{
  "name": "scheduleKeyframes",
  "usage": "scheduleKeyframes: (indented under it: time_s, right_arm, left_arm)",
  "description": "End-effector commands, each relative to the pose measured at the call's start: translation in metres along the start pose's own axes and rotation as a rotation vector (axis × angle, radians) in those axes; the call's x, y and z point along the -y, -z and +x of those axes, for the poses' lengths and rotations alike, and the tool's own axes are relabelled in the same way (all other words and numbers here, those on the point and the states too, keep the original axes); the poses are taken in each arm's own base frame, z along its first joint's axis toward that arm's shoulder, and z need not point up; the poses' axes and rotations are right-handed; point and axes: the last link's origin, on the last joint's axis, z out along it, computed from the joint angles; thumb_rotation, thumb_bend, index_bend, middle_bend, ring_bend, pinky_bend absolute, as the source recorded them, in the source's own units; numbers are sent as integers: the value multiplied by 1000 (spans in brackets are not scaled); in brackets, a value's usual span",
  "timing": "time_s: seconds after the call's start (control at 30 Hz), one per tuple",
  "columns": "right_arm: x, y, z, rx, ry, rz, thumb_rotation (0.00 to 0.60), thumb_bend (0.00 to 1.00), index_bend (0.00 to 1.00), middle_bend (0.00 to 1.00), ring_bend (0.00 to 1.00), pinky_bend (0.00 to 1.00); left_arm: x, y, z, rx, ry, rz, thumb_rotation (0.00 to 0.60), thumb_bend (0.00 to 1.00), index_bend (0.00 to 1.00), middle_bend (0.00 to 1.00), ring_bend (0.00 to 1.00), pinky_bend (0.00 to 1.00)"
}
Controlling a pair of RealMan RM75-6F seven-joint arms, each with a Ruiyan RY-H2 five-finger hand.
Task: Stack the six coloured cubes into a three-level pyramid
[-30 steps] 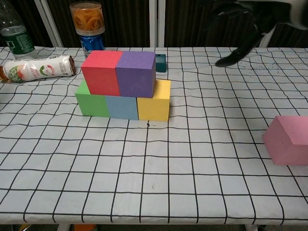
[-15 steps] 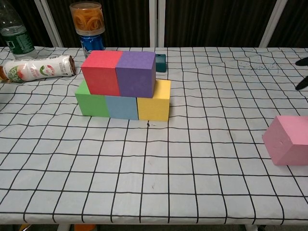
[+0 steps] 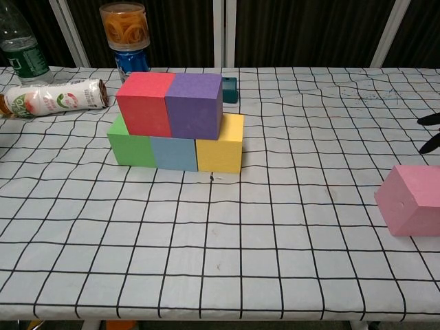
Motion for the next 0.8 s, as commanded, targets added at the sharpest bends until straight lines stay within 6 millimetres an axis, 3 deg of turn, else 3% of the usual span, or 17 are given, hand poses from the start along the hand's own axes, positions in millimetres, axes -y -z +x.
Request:
scheduleKeyframes:
  time_s: [0.03, 0.1, 0.23, 0.37, 0.57, 0.8]
  right_arm:
    - [2, -9, -4, 19, 17, 14, 600, 1, 0, 216, 0, 0]
    - [2, -13, -7, 33, 32, 18, 600, 32, 0, 247, 0, 0]
    - [4, -16, -7, 40, 42, 28, 600, 191, 0, 384, 12, 0]
    - [15, -19, 10, -4, 12, 69, 600, 254, 0, 425, 23, 0]
    - [60, -40, 55, -55, -22, 194, 600, 252, 0, 424, 23, 0]
    - [135, -80, 100, -41, -71, 312, 600, 243, 0, 428, 23, 0]
  left_arm:
    - [0, 0, 0, 0, 2, 2, 600, 109, 69, 73, 100, 86]
    - [1, 1, 0, 1, 3, 5, 600, 109, 69, 73, 99, 86]
    - [3, 1, -1, 0, 8, 10, 600, 109, 68, 73, 99, 86]
    - [3, 2, 0, -4, 9, 12, 600, 99, 68, 73, 100, 86]
    - [1, -1, -2, 3, -14, 6, 600, 96, 68, 73, 99, 86]
    - [-4, -5, -9, -59, -82, -7, 600, 93, 69, 73, 100, 86]
